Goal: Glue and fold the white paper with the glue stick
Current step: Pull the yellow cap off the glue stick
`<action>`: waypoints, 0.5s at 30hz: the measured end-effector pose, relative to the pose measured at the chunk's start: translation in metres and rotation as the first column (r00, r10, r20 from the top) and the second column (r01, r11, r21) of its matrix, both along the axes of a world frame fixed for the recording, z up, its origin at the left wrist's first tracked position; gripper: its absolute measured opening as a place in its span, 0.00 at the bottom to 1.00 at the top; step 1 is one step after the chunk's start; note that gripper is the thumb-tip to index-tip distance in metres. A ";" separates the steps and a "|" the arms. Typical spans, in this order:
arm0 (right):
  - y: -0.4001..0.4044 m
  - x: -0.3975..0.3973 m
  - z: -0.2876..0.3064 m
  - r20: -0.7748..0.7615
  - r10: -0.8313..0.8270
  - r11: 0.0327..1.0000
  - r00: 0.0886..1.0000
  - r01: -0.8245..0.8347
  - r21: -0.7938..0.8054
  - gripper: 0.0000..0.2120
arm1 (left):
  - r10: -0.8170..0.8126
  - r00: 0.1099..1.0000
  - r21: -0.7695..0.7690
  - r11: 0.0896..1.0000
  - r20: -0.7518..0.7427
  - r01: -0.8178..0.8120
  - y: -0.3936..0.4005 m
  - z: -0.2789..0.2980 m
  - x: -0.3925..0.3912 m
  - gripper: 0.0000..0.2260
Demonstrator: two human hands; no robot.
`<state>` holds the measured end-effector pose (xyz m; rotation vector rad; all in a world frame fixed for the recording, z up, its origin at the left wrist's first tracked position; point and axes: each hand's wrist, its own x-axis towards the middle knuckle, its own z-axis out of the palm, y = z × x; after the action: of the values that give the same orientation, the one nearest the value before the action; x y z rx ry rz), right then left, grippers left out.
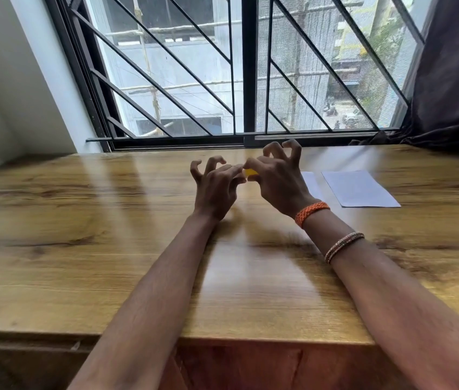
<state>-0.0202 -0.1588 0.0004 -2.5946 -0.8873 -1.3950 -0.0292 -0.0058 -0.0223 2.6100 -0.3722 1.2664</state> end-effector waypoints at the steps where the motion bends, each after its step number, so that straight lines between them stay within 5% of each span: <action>1: -0.001 0.000 0.001 0.017 -0.002 1.000 1.000 0.003 -0.014 0.07 | -0.004 1.000 -0.002 1.000 -0.005 0.004 0.000 0.000 -0.001 0.08; 9: 0.004 0.000 -0.001 -0.135 -0.052 0.992 0.989 0.068 0.111 0.19 | 0.065 0.996 -0.003 0.998 0.061 -0.065 0.006 0.000 0.001 0.09; 15: 0.003 0.000 0.000 -0.146 0.095 0.981 0.985 -0.068 0.184 0.07 | 0.036 0.999 0.030 0.999 0.029 -0.037 0.002 0.000 0.001 0.08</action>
<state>-0.0205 -0.1561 0.0007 -2.4625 -0.7976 -1.1760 -0.0287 -0.0035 -0.0221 2.6381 -0.3534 1.3210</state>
